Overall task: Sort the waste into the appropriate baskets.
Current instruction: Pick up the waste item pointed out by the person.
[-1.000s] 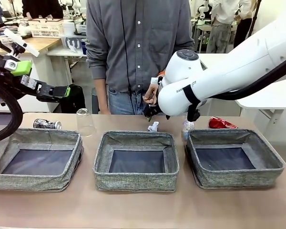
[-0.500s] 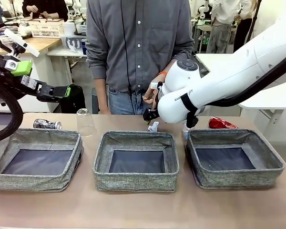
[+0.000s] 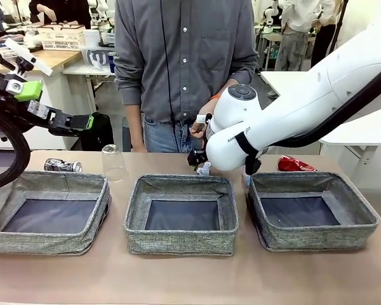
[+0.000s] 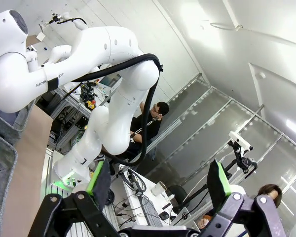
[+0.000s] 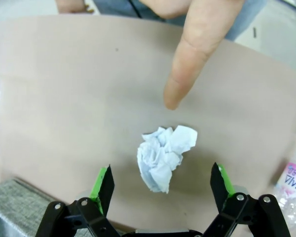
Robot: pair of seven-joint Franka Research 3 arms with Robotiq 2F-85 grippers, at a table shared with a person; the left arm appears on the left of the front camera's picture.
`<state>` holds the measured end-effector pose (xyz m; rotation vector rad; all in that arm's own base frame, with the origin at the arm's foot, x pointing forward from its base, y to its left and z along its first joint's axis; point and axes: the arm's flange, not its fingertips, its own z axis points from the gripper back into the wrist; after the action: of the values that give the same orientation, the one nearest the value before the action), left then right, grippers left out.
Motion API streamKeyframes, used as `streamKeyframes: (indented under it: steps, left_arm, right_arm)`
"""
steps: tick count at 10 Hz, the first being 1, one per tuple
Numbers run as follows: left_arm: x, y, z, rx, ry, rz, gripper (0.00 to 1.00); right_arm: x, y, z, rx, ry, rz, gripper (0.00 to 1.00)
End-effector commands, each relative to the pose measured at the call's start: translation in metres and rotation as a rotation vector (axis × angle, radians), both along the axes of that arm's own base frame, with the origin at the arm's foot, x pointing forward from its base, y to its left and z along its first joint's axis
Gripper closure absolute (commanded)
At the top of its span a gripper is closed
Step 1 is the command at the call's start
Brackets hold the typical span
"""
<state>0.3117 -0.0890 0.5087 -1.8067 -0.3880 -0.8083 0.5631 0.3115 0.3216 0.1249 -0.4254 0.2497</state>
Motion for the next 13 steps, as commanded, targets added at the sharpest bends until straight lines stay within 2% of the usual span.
streamKeyframes:
  steps: [1,9,12,13]
  left_arm:
    - [-0.001,-0.002,0.003,-0.027,-0.018,0.002,0.0]
    - [-0.001,-0.002,0.003,-0.027,-0.018,0.002,0.0]
    - [-0.001,-0.002,0.003,-0.027,-0.018,0.002,0.0]
    - [-0.001,-0.002,0.003,-0.027,-0.018,0.002,0.0]
  right_arm:
    - [0.002,0.012,-0.002,-0.023,-0.022,-0.056,0.0]
    - [0.003,0.039,-0.014,-0.066,-0.051,-0.176,0.0]
    - [0.003,0.038,-0.015,-0.07,-0.045,-0.181,0.0]
    - [0.003,0.037,-0.017,-0.082,-0.047,-0.186,0.21]
